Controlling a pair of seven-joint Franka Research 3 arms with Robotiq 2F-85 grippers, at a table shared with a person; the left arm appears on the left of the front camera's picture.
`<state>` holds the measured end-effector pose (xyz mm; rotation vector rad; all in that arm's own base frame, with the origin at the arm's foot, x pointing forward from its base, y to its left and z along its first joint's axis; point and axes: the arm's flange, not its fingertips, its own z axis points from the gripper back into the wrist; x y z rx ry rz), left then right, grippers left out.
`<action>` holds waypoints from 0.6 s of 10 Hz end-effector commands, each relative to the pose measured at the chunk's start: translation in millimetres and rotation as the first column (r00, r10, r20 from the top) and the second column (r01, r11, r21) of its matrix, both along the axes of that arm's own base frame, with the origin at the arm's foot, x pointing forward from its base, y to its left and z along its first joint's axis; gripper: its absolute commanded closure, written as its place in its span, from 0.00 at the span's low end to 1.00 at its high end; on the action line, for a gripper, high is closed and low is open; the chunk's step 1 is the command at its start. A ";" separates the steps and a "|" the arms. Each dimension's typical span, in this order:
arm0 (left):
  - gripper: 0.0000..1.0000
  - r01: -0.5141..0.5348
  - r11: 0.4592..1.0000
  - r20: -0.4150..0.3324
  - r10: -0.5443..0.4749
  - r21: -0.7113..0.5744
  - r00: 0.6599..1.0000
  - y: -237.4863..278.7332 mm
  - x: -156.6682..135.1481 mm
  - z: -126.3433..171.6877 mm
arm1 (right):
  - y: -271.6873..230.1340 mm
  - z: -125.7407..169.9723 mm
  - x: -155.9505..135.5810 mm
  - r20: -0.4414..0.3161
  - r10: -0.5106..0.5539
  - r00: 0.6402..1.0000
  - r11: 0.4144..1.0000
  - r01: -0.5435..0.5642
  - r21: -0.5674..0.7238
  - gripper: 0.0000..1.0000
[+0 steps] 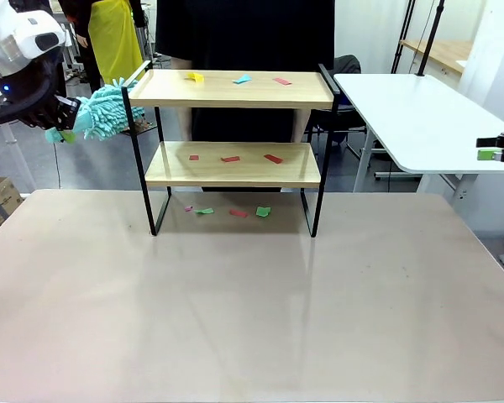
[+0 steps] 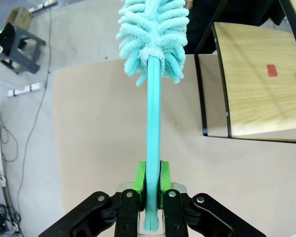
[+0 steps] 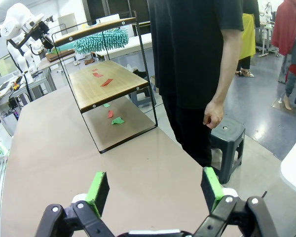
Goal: Clean the shelf.
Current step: Clean the specific section of the Shelf indicated by the human with the Duster.
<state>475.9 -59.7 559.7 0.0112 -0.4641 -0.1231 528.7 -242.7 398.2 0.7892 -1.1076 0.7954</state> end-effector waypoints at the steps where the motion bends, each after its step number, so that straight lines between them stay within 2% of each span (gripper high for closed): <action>1: 1.00 0.009 1.000 0.007 -0.009 0.006 1.000 1.7 -0.7 3.0 | 2.1 2.1 -0.3 0.003 0.000 1.000 1.000 0.000 0.000 0.00; 2: 0.86 0.000 1.000 0.000 0.000 0.000 1.000 0.0 0.0 0.0 | 2.1 2.1 -0.3 0.003 0.000 1.000 1.000 0.000 0.000 0.00; 3: 0.86 0.022 1.000 -0.010 -0.022 0.020 1.000 27.5 -10.9 22.3 | 2.1 2.1 -0.3 0.003 0.000 1.000 1.000 0.000 0.000 0.00; 4: 0.86 0.099 0.991 -0.066 -0.093 0.085 0.993 52.3 -19.8 48.0 | 2.1 2.1 -0.3 0.003 0.000 1.000 1.000 0.000 0.000 0.00; 6: 0.86 0.278 0.936 -0.192 -0.238 0.217 0.952 77.6 -36.2 90.7 | 2.1 2.1 -0.3 0.003 0.000 1.000 1.000 0.000 0.000 0.00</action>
